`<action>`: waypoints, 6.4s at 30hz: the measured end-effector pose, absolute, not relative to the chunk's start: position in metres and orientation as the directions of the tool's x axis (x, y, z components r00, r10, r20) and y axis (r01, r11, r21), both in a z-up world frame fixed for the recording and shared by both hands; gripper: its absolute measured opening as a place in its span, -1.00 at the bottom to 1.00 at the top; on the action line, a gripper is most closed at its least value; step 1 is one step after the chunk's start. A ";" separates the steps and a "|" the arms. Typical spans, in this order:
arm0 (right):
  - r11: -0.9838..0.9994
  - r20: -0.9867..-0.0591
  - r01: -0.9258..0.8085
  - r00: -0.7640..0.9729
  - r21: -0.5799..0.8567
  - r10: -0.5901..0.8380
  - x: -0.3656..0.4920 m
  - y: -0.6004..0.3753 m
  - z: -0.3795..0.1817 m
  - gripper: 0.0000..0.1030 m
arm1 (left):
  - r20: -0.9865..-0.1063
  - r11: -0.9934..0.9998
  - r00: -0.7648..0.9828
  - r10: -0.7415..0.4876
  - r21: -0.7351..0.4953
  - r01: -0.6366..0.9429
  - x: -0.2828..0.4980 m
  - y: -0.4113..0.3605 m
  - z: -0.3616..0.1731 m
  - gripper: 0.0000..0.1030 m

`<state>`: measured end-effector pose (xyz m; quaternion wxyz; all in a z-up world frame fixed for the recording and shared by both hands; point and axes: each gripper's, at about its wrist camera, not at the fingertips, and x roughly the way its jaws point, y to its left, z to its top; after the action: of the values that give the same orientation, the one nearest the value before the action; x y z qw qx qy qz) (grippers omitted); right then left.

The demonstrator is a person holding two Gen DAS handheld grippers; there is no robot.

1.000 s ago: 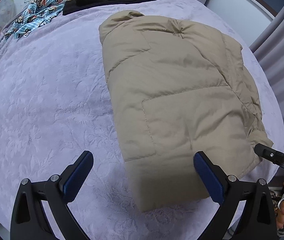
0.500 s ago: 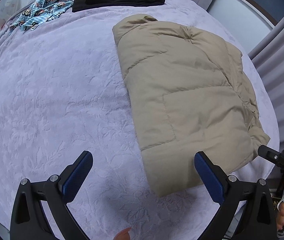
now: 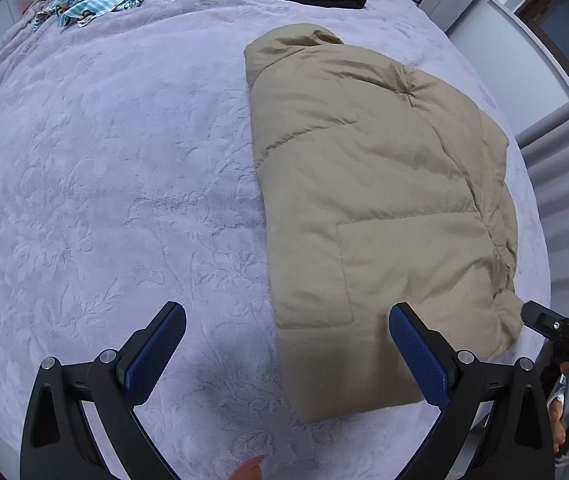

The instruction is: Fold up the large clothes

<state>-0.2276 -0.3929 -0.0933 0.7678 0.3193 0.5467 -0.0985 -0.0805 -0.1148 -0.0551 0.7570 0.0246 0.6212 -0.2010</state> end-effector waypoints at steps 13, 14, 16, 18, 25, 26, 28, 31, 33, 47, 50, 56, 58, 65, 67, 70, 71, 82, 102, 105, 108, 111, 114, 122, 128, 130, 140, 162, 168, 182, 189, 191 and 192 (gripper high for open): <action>0.773 -0.887 0.459 0.360 0.438 0.289 -0.176 -0.457 -0.117 1.00 | -0.945 0.923 0.083 -0.317 -0.287 0.258 -0.038 -0.128 -0.077 0.97; 0.761 -0.884 0.467 0.352 0.450 0.308 -0.172 -0.462 -0.121 1.00 | -0.943 0.921 0.074 -0.326 -0.298 0.251 -0.034 -0.128 -0.080 0.97; 0.744 -0.881 0.480 0.341 0.464 0.330 -0.166 -0.469 -0.129 1.00 | -0.933 0.911 0.051 -0.357 -0.335 0.239 -0.027 -0.126 -0.085 0.97; 0.736 -0.877 0.485 0.335 0.473 0.343 -0.161 -0.475 -0.136 1.00 | -0.919 0.899 0.028 -0.392 -0.377 0.225 -0.020 -0.124 -0.091 0.97; 0.662 -0.768 0.393 0.385 0.638 0.512 -0.141 -0.485 -0.147 1.00 | -0.818 0.800 -0.044 -0.574 -0.571 0.186 0.005 -0.110 -0.112 0.97; 0.660 -0.754 0.369 0.379 0.654 0.536 -0.137 -0.483 -0.148 1.00 | -0.794 0.777 -0.059 -0.605 -0.605 0.177 0.008 -0.109 -0.116 0.97; 0.699 -0.776 0.342 0.338 0.628 0.532 -0.126 -0.480 -0.150 1.00 | -0.762 0.746 -0.083 -0.642 -0.646 0.162 0.015 -0.109 -0.126 0.97; 0.748 -0.822 0.346 0.304 0.566 0.481 -0.113 -0.482 -0.162 1.00 | -0.718 0.705 -0.123 -0.685 -0.696 0.136 0.024 -0.112 -0.146 0.97; 0.713 -0.804 0.371 0.304 0.594 0.511 -0.108 -0.491 -0.178 1.00 | -0.668 0.660 -0.148 -0.729 -0.744 0.107 0.031 -0.116 -0.159 0.97; 0.491 -0.591 0.346 0.312 0.800 0.744 -0.059 -0.477 -0.235 1.00 | -0.627 0.626 -0.193 -0.755 -0.776 0.074 0.038 -0.162 -0.187 1.00; 0.495 -0.608 0.372 0.312 0.785 0.730 -0.054 -0.476 -0.238 1.00 | -0.700 0.686 -0.144 -0.699 -0.714 0.141 0.031 -0.176 -0.169 0.98; 0.485 -0.629 0.426 0.323 0.764 0.708 -0.054 -0.472 -0.233 0.77 | -0.781 0.751 -0.059 -0.621 -0.615 0.240 0.020 -0.189 -0.136 0.62; 0.470 -0.611 0.413 0.346 0.780 0.711 -0.057 -0.471 -0.225 0.41 | -0.792 0.756 -0.030 -0.610 -0.593 0.277 0.011 -0.194 -0.123 0.54; 0.449 -0.549 0.323 0.389 0.833 0.740 -0.052 -0.453 -0.194 0.11 | -0.776 0.747 0.044 -0.629 -0.588 0.311 -0.004 -0.179 -0.080 0.49; 0.451 -0.540 0.301 0.392 0.841 0.745 -0.044 -0.444 -0.187 0.11 | -0.768 0.747 0.070 -0.637 -0.592 0.303 -0.005 -0.163 -0.072 0.49; 0.460 -0.535 0.274 0.387 0.845 0.751 -0.025 -0.422 -0.176 0.11 | -0.761 0.752 0.101 -0.640 -0.595 0.284 0.009 -0.143 -0.062 0.49; 0.467 -0.535 0.261 0.383 0.845 0.753 -0.023 -0.413 -0.173 0.11 | -0.761 0.755 0.112 -0.639 -0.592 0.282 0.016 -0.134 -0.059 0.49; 0.460 -0.504 0.208 0.395 0.863 0.768 0.077 -0.266 -0.178 0.11 | -0.795 0.801 0.161 -0.585 -0.535 0.268 0.097 0.030 -0.064 0.49; 0.659 -0.640 0.124 0.426 0.742 0.640 0.139 -0.190 -0.108 0.27 | -0.819 0.871 0.296 -0.491 -0.461 0.170 0.145 0.145 -0.087 0.57; 0.708 -0.686 0.115 0.394 0.697 0.612 0.164 -0.156 -0.129 0.30 | -0.826 0.905 0.371 -0.424 -0.398 0.148 0.170 0.153 -0.075 0.57; 0.743 -0.769 0.245 0.368 0.623 0.523 0.199 -0.155 -0.158 0.31 | -0.850 0.935 0.390 -0.354 -0.326 0.140 0.193 0.153 -0.084 0.57; 0.691 -0.746 0.301 0.388 0.657 0.541 0.201 -0.171 -0.179 0.03 | -0.874 0.936 0.338 -0.349 -0.312 0.160 0.201 0.136 -0.103 0.57; 0.741 -0.795 0.316 0.377 0.593 0.475 0.185 -0.169 -0.187 -0.71 | -0.872 0.925 0.325 -0.365 -0.301 0.230 0.185 0.109 -0.109 0.58; 0.750 -0.864 0.433 0.313 0.500 0.395 0.118 -0.208 -0.207 -0.87 | -0.891 0.932 0.358 -0.280 -0.162 0.325 0.159 0.070 -0.107 0.58; 0.771 -0.860 0.398 0.342 0.498 0.380 0.105 -0.203 -0.179 -0.85 | -0.894 0.937 0.349 -0.281 -0.175 0.303 0.160 0.080 -0.109 0.58; 0.802 -0.859 0.347 0.361 0.486 0.364 0.094 -0.192 -0.158 -0.85 | -0.893 0.937 0.351 -0.281 -0.177 0.302 0.160 0.080 -0.110 0.58; 0.870 -0.889 0.237 0.274 0.432 0.366 0.046 -0.133 -0.162 -0.85 | -0.903 0.940 0.340 -0.262 -0.159 0.301 0.143 0.095 -0.084 0.62; 0.877 -0.922 0.314 0.255 0.363 0.291 0.030 -0.119 -0.167 -0.78 | -0.954 0.941 0.185 -0.234 -0.175 0.289 0.023 0.144 -0.092 0.62; 0.874 -0.931 0.333 0.215 0.354 0.296 0.020 -0.108 -0.162 -0.77 | -0.957 0.949 0.187 -0.223 -0.169 0.267 0.017 0.145 -0.080 0.62; 0.879 -0.912 0.269 0.235 0.393 0.336 -0.004 -0.116 -0.140 -0.77 | -0.964 0.968 0.210 -0.164 -0.116 0.224 -0.029 0.128 -0.052 0.62; 0.879 -0.904 0.249 0.249 0.406 0.347 -0.022 -0.126 -0.129 -0.77 | -0.962 0.976 0.242 -0.128 -0.079 0.203 -0.057 0.117 -0.034 1.00; 0.881 -0.902 0.238 0.253 0.409 0.350 -0.028 -0.128 -0.126 -0.77 | -0.961 0.977 0.245 -0.129 -0.081 0.200 -0.066 0.117 -0.032 1.00; 0.881 -0.901 0.233 0.253 0.411 0.353 -0.031 -0.128 -0.125 -0.77 | -0.961 0.977 0.245 -0.130 -0.082 0.197 -0.069 0.118 -0.031 1.00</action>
<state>-0.0309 -0.1283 -0.1251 0.7543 0.2403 0.6097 0.0396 -0.0690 0.1181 -0.0306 0.7885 0.0276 0.6056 -0.1035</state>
